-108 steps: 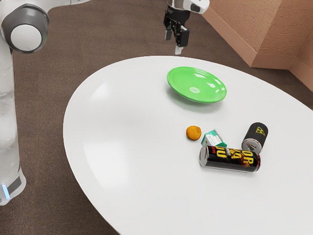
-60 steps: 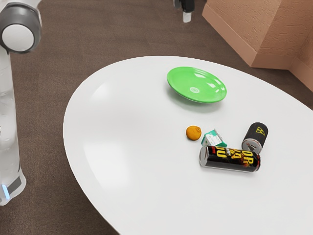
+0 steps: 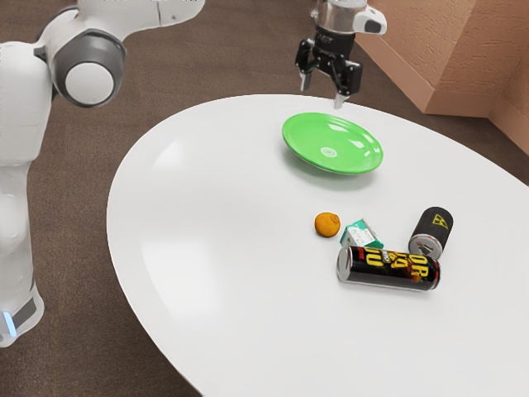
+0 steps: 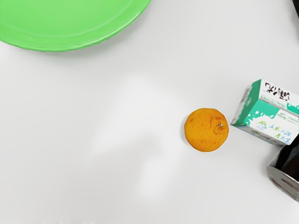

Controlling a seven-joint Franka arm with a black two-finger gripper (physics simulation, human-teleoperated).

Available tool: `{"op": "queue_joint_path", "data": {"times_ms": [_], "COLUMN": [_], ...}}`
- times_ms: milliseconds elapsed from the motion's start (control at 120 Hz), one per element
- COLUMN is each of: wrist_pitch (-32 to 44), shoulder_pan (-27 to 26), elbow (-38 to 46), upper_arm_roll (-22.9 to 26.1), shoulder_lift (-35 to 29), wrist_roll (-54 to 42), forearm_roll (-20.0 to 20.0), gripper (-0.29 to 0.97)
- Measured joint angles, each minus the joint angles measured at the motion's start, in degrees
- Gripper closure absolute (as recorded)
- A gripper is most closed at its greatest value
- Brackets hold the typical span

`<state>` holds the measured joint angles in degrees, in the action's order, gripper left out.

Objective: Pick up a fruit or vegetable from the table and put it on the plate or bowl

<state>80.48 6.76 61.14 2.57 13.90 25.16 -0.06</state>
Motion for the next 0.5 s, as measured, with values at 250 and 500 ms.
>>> {"op": "queue_joint_path", "data": {"times_ms": [250,500], "wrist_pitch": [1.2,9.0], "shoulder_pan": [0.2,-0.1], "elbow": [7.2,19.1], "upper_arm_roll": [-0.1,0.0], "shoulder_lift": [-1.1,-5.4], "wrist_roll": [22.7,40.5], "forearm_roll": [-0.3,-1.8], "gripper": [0.00,0.00]}}
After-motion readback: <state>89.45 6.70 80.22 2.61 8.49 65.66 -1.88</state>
